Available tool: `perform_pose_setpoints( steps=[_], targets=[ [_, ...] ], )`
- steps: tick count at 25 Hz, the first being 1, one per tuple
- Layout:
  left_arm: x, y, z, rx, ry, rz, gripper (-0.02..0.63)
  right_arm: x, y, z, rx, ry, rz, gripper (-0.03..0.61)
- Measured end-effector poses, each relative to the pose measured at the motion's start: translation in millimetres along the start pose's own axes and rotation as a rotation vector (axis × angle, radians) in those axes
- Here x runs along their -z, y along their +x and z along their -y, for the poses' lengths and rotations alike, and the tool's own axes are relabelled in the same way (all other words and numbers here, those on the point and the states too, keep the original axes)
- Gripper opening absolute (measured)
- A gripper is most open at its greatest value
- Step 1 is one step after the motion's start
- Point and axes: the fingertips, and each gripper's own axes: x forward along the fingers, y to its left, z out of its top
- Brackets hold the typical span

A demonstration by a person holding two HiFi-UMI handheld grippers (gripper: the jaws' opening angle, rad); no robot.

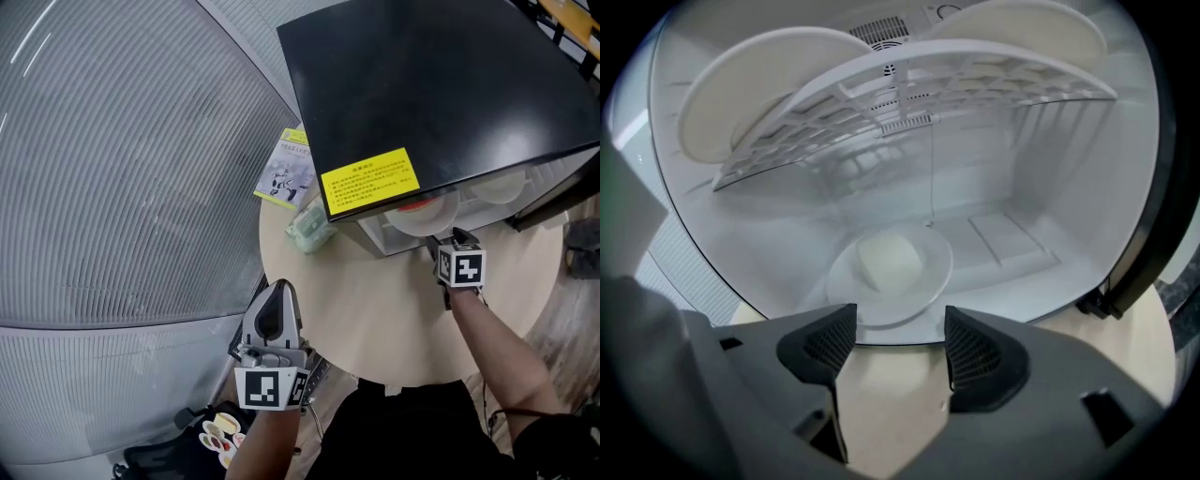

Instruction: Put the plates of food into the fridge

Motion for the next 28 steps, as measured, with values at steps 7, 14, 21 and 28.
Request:
perform_pose_setpoints(
  steps=[7, 14, 21, 28],
  targets=[
    [-14.3, -3.8, 16.4, 0.028, -0.004, 0.038, 0.005, -6.6, -29.1, 3.1, 0.003, -0.021, 0.073, 0.274],
    [-28.3, -6.1, 41.3, 0.086, -0.012, 0.085, 0.005, -32.6, -91.4, -0.5, 0.012, -0.120, 0.261, 0.273],
    [-36.5, -13.4, 65.3, 0.146, -0.033, 0.116, 0.005, -39.9, -169.7, -37.2, -0.099, -0.238, 0.424, 0.273],
    [-39.3, -19.8, 80.5, 0.190, -0.048, 0.143, 0.005, -29.8, -223.7, -38.0, -0.177, -0.237, 0.551, 0.272]
  ],
)
